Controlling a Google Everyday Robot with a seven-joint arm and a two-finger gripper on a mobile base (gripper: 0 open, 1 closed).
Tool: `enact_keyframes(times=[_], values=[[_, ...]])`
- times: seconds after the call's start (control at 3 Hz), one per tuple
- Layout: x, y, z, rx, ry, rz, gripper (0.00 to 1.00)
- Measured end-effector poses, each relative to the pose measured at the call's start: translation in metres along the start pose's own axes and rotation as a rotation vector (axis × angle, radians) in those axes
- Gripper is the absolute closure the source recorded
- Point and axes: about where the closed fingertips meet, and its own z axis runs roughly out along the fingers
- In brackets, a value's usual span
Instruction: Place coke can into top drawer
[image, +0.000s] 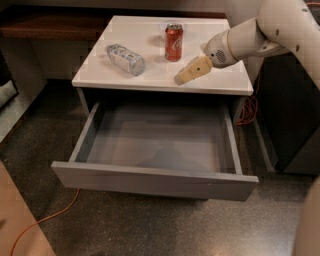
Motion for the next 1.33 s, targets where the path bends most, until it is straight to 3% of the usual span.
enact_keyframes(times=[0.67, 1.33], values=[[-0.010, -0.062, 0.022, 0.081, -0.030, 0.076, 0.00], [-0.026, -0.108, 0.055, 0.149, -0.117, 0.078, 0.00]])
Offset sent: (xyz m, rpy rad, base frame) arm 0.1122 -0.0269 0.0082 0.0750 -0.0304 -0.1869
